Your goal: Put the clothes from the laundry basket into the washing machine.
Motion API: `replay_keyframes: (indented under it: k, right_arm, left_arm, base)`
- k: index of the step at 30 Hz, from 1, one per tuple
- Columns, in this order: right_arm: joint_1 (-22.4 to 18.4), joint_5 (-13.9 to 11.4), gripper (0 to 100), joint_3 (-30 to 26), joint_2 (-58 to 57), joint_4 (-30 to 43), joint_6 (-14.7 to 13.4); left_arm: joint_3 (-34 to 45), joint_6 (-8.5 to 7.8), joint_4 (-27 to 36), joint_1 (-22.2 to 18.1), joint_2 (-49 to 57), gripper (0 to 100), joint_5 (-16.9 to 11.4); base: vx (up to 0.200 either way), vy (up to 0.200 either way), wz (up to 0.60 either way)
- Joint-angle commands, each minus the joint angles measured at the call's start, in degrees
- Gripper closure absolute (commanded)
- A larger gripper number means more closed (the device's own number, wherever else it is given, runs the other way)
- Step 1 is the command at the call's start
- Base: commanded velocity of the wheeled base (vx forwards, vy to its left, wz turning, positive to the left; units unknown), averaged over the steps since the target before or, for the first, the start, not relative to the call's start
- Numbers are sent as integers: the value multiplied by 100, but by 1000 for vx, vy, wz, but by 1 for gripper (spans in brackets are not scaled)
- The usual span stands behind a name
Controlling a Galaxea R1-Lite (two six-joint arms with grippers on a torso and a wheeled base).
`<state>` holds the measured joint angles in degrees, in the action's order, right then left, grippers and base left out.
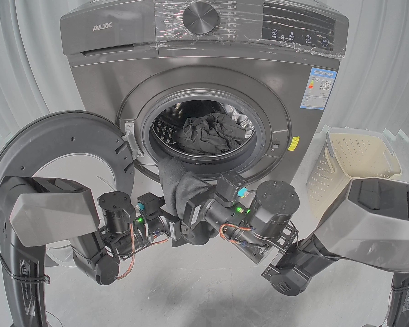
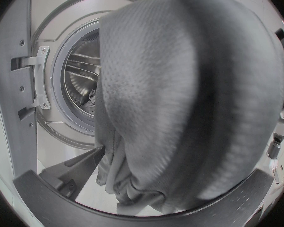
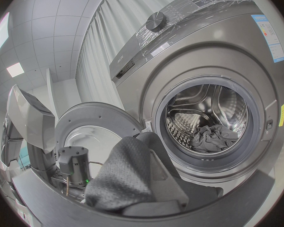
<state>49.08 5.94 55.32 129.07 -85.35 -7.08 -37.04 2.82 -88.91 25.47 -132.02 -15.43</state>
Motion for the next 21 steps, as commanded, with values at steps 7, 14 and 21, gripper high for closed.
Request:
replay_keyframes:
  k: [7, 14, 21]
  right_arm:
    - [49, 4, 100, -57, -163, -17, -30]
    - [-65, 48, 100, -118, -172, -8, -74]
    - [-408, 171, 100, -390, -295, 53, -92]
  left_arm:
    - [-498, 52, -13, 11, -465, 0, 163]
    - [-612, 61, -13, 2, -500, 100, 304]
    - [-630, 167, -22, -86, -359, 100, 313]
  base:
    - [0, 0, 0]
    - [0, 0, 0]
    - [0, 0, 0]
